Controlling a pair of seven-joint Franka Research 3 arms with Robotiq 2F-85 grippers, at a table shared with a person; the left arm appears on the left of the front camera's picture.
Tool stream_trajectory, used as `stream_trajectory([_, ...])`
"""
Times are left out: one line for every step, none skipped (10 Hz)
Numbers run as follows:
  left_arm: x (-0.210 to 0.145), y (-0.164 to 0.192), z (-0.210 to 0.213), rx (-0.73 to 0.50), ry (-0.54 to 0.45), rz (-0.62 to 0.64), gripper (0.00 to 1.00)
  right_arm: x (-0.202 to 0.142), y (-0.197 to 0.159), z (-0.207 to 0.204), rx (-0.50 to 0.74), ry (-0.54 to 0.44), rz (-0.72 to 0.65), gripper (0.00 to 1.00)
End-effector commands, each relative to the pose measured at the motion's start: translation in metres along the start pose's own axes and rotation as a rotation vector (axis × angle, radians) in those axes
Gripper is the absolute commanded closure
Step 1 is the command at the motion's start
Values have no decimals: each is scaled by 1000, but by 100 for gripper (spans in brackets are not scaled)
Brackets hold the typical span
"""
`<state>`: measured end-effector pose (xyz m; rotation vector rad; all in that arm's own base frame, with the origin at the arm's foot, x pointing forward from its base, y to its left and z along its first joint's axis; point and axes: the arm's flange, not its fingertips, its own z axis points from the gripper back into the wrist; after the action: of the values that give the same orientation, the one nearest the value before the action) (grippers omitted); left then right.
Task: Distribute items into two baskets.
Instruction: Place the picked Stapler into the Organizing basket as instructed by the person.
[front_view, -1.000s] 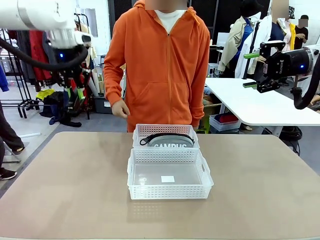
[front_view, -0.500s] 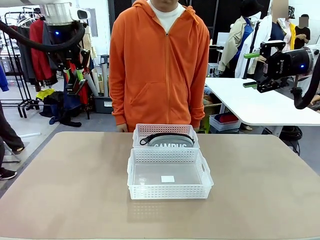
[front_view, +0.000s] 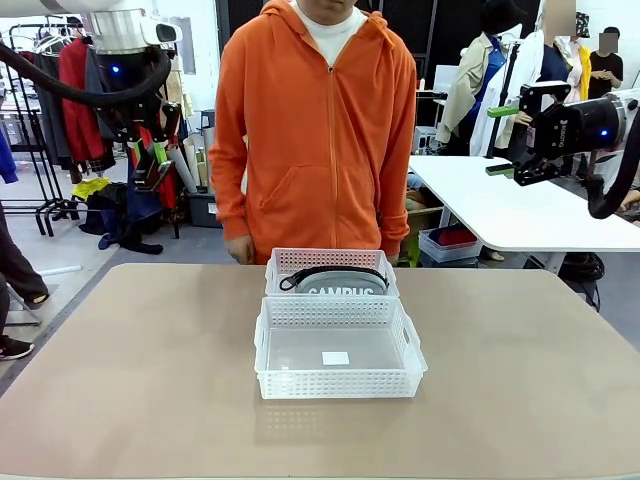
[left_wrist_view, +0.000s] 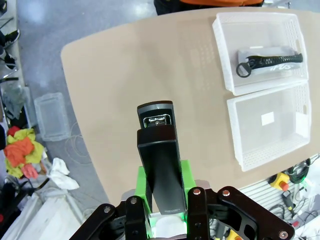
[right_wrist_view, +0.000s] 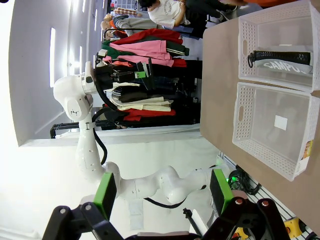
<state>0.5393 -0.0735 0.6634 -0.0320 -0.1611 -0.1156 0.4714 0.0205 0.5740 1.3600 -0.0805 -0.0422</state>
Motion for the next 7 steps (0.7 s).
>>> stream_trajectory([-3,2,1,10,0,7,100,-1,3,1,-1,-2,7,0])
stream_trajectory([-3,2,1,10,0,7,100,-1,3,1,-1,-2,7,0])
stream_trajectory([-3,2,1,10,0,7,100,-1,3,1,-1,-2,7,0])
stream_trajectory([-3,2,1,10,0,7,100,-1,3,1,-1,-2,7,0])
stream_trajectory([-3,2,1,10,0,7,100,-1,3,1,-1,-2,7,0])
stream_trajectory([-3,2,1,10,0,7,100,-1,3,1,-1,-2,7,0])
stream_trajectory([-3,2,1,10,0,7,100,-1,3,1,-1,-2,7,0])
